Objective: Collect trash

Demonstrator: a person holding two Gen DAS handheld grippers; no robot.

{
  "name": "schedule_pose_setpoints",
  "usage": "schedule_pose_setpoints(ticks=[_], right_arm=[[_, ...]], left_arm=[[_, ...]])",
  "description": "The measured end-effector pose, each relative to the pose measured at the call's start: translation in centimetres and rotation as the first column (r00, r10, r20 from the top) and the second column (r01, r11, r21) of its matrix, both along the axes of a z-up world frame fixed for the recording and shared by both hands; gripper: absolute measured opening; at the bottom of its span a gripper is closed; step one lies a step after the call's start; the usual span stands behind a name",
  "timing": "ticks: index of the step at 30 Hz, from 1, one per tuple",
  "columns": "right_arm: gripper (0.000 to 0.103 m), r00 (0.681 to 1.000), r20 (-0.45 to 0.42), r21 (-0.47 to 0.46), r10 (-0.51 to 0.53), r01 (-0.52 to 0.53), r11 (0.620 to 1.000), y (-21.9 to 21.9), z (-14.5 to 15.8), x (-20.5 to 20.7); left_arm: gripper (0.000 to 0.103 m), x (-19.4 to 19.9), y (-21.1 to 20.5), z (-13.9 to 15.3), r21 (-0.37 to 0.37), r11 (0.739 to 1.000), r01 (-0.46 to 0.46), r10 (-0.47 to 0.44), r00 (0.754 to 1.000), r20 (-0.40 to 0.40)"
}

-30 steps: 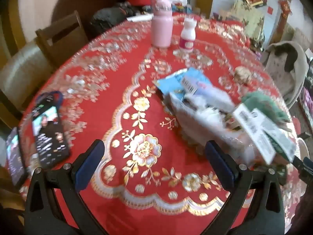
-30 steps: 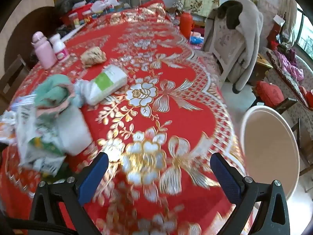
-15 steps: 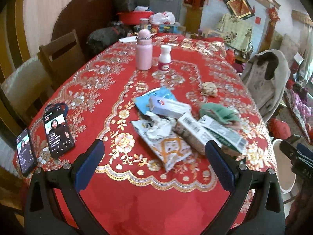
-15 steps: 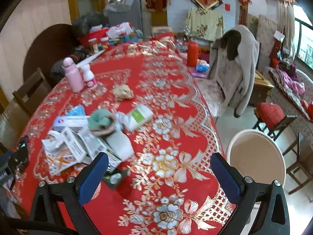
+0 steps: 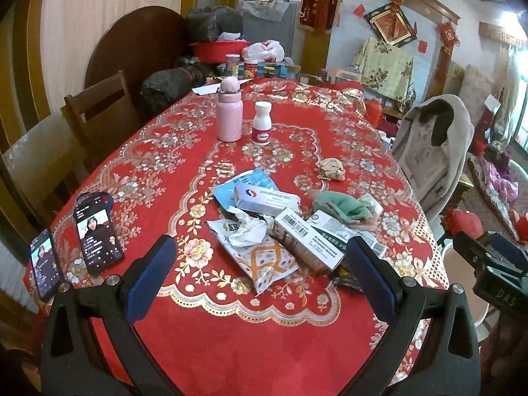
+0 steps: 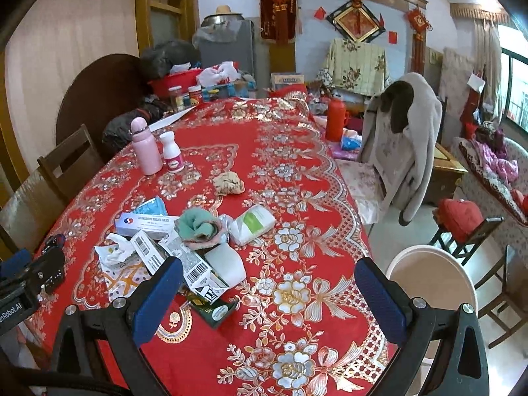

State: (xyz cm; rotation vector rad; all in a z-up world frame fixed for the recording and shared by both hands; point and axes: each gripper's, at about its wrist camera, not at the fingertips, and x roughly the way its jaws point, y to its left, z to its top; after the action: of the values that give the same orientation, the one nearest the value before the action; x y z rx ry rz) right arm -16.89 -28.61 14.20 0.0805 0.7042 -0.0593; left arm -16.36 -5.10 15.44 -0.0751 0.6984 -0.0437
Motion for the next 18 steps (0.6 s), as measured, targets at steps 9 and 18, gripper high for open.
schedule_pose_setpoints(ticks=[9, 18], right_arm=[[0.103, 1.0, 0.022, 0.002, 0.007, -0.007, 1.0, 0.0, 0.5, -0.9], [0.103, 0.999, 0.035, 0.007, 0.018, -0.019, 1.0, 0.2, 0.9, -1.3]], left_arm=[[0.102, -0.6, -0.8, 0.3, 0.001, 1.0, 0.005, -0.005, 1.0, 0.011], [0.102, -0.8, -1.0, 0.4, 0.001, 1.0, 0.006, -0.006, 1.0, 0.016]])
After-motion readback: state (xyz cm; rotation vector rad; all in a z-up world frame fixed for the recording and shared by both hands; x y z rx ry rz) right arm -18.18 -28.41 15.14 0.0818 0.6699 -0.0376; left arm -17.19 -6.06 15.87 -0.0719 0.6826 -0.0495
